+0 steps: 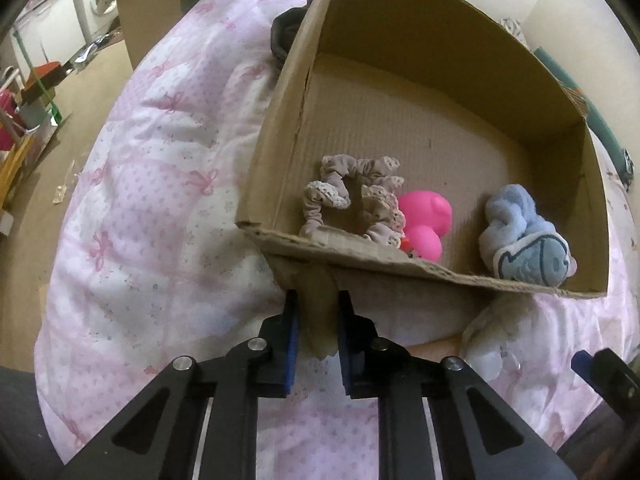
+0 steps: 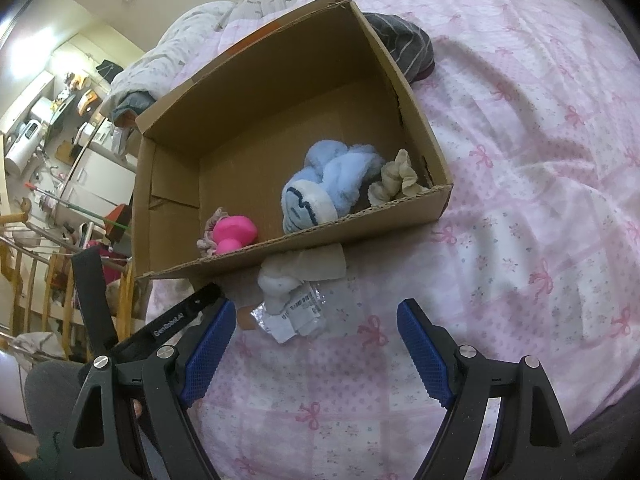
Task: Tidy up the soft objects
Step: 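Grasp the translucent beige item on the sheet with the left gripper, then grasp the white rolled sock with the right gripper while the left holds the beige item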
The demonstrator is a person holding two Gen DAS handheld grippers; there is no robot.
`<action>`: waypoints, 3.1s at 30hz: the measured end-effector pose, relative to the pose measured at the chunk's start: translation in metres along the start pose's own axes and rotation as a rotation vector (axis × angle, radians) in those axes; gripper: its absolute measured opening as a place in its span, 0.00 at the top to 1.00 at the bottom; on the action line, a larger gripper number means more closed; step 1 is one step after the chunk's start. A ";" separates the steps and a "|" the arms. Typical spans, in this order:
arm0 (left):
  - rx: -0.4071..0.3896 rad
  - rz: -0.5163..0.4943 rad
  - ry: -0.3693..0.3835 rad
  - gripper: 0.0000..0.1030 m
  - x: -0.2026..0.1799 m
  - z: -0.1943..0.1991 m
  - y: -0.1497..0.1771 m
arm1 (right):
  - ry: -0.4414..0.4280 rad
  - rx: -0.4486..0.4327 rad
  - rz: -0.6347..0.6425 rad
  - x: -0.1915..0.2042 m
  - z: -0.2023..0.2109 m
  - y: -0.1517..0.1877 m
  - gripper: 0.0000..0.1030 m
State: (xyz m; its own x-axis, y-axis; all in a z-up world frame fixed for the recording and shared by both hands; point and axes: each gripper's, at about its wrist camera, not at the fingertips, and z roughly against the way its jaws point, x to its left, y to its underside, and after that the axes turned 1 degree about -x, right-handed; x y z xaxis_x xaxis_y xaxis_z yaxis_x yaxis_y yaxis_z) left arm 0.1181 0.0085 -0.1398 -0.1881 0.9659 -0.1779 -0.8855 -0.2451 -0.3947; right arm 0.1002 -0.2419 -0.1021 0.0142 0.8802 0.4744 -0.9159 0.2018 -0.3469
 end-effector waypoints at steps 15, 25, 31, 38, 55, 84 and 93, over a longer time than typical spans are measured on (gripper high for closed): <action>-0.030 -0.027 0.037 0.87 0.019 0.083 -0.003 | 0.021 -0.012 0.016 0.000 -0.004 0.000 0.15; -0.047 -0.213 -0.020 0.87 0.014 0.132 0.013 | 0.051 -0.007 0.049 0.004 -0.007 0.005 0.15; -0.087 -0.187 -0.029 0.87 0.015 0.129 0.014 | 0.124 0.067 0.183 0.025 -0.030 0.019 0.15; -0.078 -0.174 -0.010 0.87 0.012 0.127 0.011 | 0.100 0.074 0.195 0.038 -0.042 0.026 0.29; -0.078 -0.162 -0.031 0.87 0.014 0.124 0.009 | 0.166 0.008 0.162 0.044 -0.077 -0.015 0.70; -0.119 -0.208 -0.118 0.87 0.006 0.118 0.012 | -0.133 -0.103 0.198 0.045 0.037 0.010 0.76; -0.161 -0.201 -0.112 0.87 0.000 0.135 -0.018 | -0.201 -0.207 0.273 0.049 0.069 -0.019 0.76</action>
State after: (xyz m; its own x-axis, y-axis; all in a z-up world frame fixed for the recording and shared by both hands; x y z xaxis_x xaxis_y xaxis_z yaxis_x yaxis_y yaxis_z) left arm 0.0763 0.0244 -0.0114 -0.0688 0.9975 0.0157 -0.8323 -0.0488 -0.5521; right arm 0.0903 -0.2322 -0.0160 -0.3167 0.8159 0.4838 -0.7745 0.0720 -0.6284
